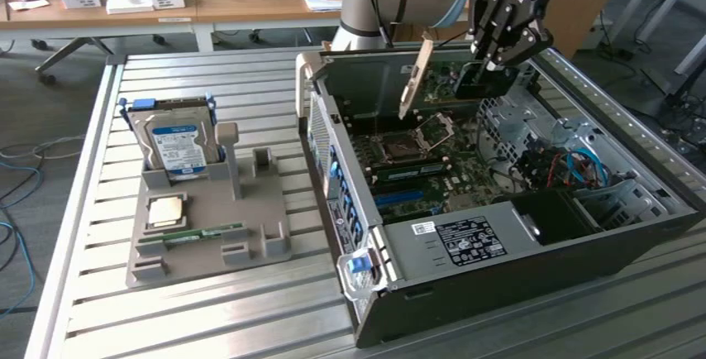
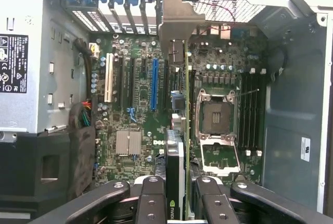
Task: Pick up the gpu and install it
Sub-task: 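Insert the gpu into the slot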
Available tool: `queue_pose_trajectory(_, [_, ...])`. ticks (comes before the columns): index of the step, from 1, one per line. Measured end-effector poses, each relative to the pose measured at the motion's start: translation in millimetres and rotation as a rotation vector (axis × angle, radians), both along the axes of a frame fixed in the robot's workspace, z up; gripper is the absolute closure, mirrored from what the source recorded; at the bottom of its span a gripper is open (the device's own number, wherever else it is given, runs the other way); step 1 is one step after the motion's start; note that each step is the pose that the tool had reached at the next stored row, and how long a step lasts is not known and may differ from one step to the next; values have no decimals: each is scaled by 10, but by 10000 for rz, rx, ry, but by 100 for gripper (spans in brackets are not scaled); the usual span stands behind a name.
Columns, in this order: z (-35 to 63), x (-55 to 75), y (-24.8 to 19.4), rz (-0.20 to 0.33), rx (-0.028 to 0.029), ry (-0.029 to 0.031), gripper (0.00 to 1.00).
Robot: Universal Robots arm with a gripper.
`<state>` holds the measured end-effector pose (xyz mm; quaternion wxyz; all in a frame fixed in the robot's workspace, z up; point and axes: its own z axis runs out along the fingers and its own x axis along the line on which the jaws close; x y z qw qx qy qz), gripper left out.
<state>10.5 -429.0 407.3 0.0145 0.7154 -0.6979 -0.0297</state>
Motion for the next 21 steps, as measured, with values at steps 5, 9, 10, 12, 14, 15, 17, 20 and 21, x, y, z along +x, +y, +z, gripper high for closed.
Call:
queue_pose_trajectory(5, [-11,-2,0,0,1,-136,73])
queue_pose_trajectory(9, [-32,-14,0,4,1,-425,73])
queue_pose_trajectory(10, [-36,-17,0,6,-1,-497,73])
queue_pose_trajectory(12, [-43,-20,0,6,0,-546,73])
queue_pose_trajectory(14, [-53,-20,0,3,1,-547,73])
queue_pose_trajectory(15, [-59,-20,0,-8,0,-547,73])
queue_pose_trajectory(17, [-65,-21,0,-38,-2,-547,73])
queue_pose_trajectory(20, [-69,-33,0,-97,-4,-546,73])
queue_pose_trajectory(21, [-70,-38,0,-108,-4,-547,73])
